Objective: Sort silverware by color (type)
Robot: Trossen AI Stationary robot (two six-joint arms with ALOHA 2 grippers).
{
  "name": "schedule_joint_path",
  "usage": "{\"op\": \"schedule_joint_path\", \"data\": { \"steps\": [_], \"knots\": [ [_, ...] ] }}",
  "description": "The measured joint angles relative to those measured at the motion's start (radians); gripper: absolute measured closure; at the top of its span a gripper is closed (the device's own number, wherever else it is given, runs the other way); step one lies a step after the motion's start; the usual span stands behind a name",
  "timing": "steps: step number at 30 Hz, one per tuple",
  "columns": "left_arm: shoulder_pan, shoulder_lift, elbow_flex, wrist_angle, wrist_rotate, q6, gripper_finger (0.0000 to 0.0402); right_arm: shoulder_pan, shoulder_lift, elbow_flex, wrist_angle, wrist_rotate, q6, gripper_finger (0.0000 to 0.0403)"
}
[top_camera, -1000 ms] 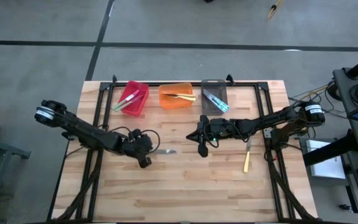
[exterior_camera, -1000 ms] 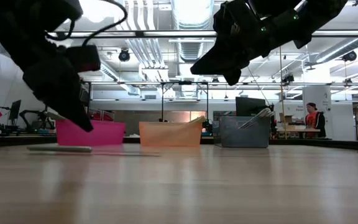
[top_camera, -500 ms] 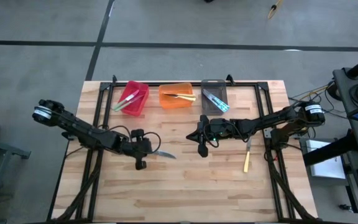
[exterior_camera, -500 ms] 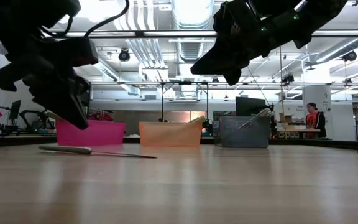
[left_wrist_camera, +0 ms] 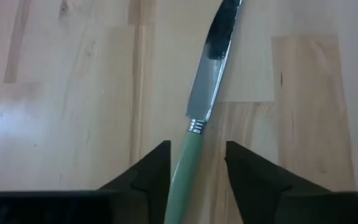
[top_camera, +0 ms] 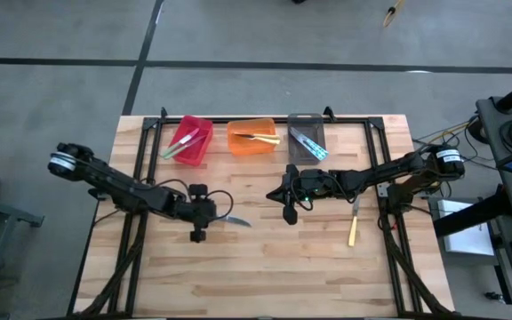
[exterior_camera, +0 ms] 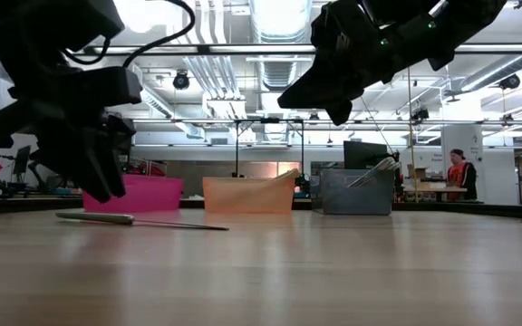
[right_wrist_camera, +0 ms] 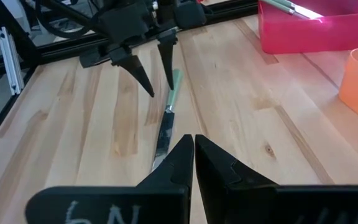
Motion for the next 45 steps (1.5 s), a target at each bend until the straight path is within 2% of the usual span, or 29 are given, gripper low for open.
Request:
{"op": "schedule_joint_path", "data": {
  "steps": [6, 17, 25, 32, 45],
  "knots": [
    [0.01, 0.047, -0.005, 0.053, 0.0, 0.033, 0.0238, 0.0, 0.0, 0.0, -0.001, 0.0, -0.016, 0.0394],
    [0.033, 0.197, -0.003, 0.191, -0.007, 0.044, 0.0251, 0.0, 0.0, 0.0, -0.013, -0.001, -0.014, 0.0394],
    [0.033, 0.217, -0.003, 0.205, -0.002, 0.015, 0.0294, 0.0, 0.0, 0.0, -0.026, -0.001, -0.004, 0.0394],
    [0.032, 0.217, -0.003, 0.204, -0.002, -0.023, 0.0384, 0.0, 0.0, 0.0, -0.027, -0.001, -0.002, 0.0394],
    [0.017, 0.193, -0.006, 0.192, -0.034, -0.202, 0.0401, 0.01, 0.0, 0.0, -0.031, -0.001, -0.002, 0.0394]
  ]
}}
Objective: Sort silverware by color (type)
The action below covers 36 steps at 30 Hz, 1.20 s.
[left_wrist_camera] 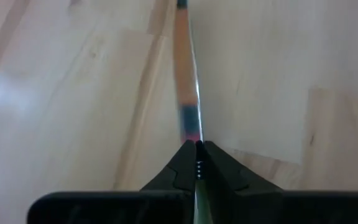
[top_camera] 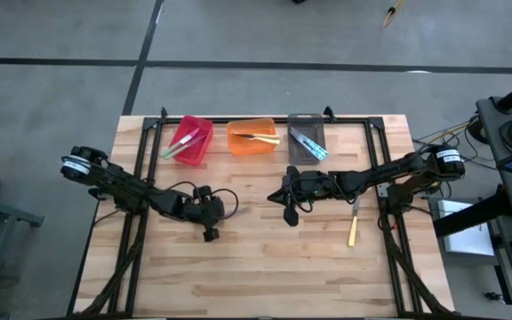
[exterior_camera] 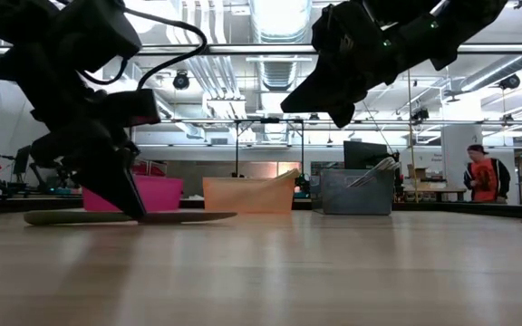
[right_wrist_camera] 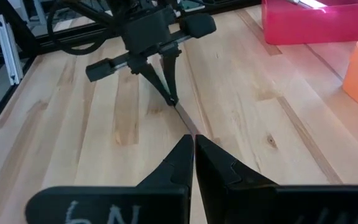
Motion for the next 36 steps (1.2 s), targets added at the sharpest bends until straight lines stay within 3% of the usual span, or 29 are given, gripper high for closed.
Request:
{"op": "schedule_joint_path", "data": {
  "steps": [4, 10, 36],
  "knots": [
    [-0.001, -0.01, 0.0, 0.001, 0.043, -0.09, 0.0401, 0.003, 0.0, 0.0, -0.014, 0.0, -0.001, 0.0394],
    [-0.034, -0.009, -0.002, 0.038, 0.018, -0.194, 0.04, 0.003, 0.0, 0.0, -0.013, 0.0, 0.0, 0.0394],
    [-0.075, -0.01, 0.001, 0.145, 0.002, -0.238, 0.0401, 0.02, 0.007, 0.0, 0.0, 0.001, -0.009, 0.0394]
  ]
}}
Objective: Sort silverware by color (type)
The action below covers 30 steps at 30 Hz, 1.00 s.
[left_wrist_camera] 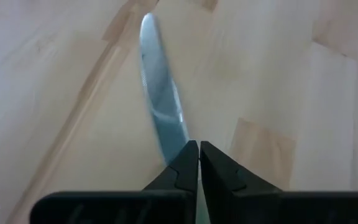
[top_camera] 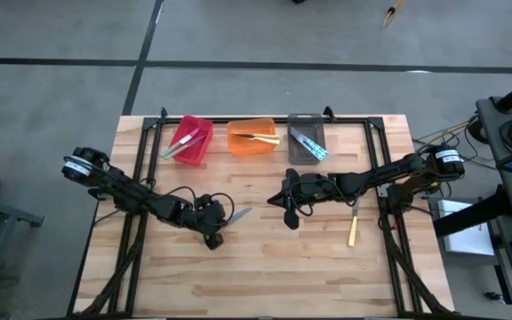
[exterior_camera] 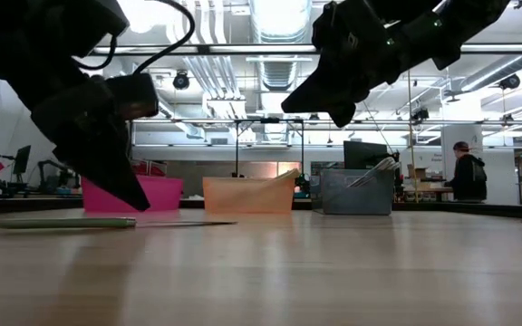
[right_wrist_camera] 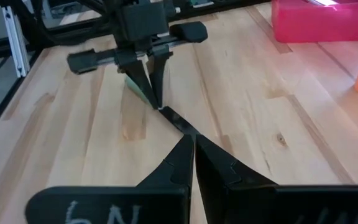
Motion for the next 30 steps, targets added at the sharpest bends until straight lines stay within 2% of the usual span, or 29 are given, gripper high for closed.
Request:
{"op": "schedule_joint_path", "data": {
  "steps": [3, 9, 19, 23, 27, 30],
  "knots": [
    [0.0, -0.004, 0.018, 0.0, 0.008, 0.02, 0.0401, 0.0, 0.0, 0.0, -0.004, 0.0, -0.018, 0.0394],
    [0.0, -0.006, 0.06, -0.069, 0.119, 0.052, 0.0401, -0.009, -0.003, 0.0, 0.002, 0.0, 0.004, 0.0394],
    [0.004, -0.006, 0.097, -0.179, 0.067, 0.026, 0.0397, -0.014, -0.005, 0.001, 0.011, 0.001, 0.06, 0.0394],
    [0.004, -0.006, 0.088, -0.209, 0.067, -0.004, 0.0372, -0.014, -0.005, 0.001, 0.011, 0.001, 0.078, 0.0394],
    [-0.016, -0.009, 0.087, -0.314, 0.062, -0.01, 0.0333, -0.014, -0.005, 0.001, 0.011, 0.001, 0.096, 0.0394],
    [-0.029, -0.009, 0.085, -0.346, 0.029, -0.027, 0.0304, -0.014, -0.005, 0.001, 0.011, 0.002, 0.096, 0.0394]
  ]
}}
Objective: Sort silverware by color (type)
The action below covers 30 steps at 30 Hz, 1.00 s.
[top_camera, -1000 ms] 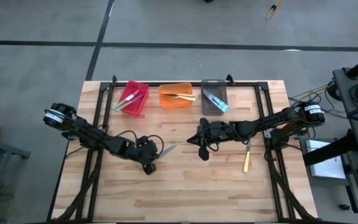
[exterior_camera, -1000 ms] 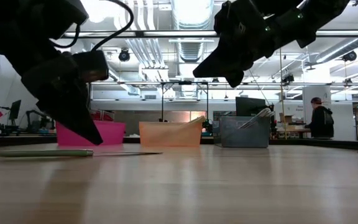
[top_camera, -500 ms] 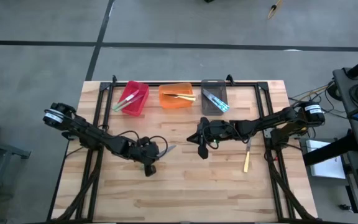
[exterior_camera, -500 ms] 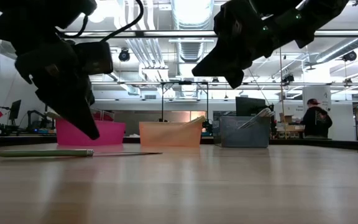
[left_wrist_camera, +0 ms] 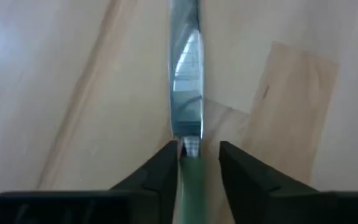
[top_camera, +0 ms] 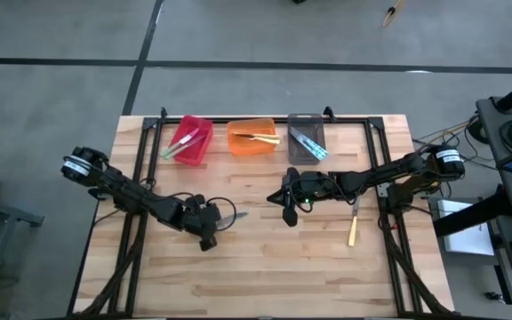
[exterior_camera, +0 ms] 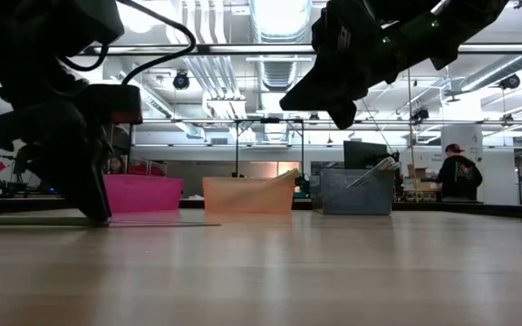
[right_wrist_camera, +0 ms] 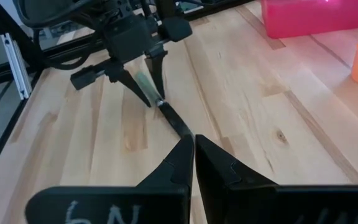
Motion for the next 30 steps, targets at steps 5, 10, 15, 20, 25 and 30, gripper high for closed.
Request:
{"op": "schedule_joint_path", "data": {
  "steps": [5, 10, 15, 20, 25, 30],
  "knots": [
    [-0.004, 0.0, 0.0, 0.011, -0.034, -0.009, 0.0261, 0.0, 0.0, 0.0, 0.0, 0.0, -0.001, 0.0394],
    [-0.006, 0.009, -0.008, 0.016, -0.051, 0.02, 0.0234, 0.0, 0.0, 0.0, -0.001, 0.0, -0.001, 0.0394],
    [-0.015, 0.029, -0.042, 0.051, -0.076, 0.097, 0.0226, 0.002, 0.0, 0.0, -0.001, 0.0, -0.001, 0.0394],
    [-0.019, 0.031, -0.091, 0.117, -0.077, 0.102, 0.0241, 0.01, 0.0, 0.0, -0.001, 0.0, -0.001, 0.0394],
    [-0.027, 0.031, -0.109, 0.127, -0.08, 0.054, 0.0304, 0.009, 0.0, 0.0, -0.001, 0.0, -0.002, 0.0394],
    [-0.027, 0.031, -0.112, 0.136, -0.098, -0.011, 0.0385, 0.01, 0.0, 0.0, -0.002, 0.0, -0.002, 0.0394]
  ]
}}
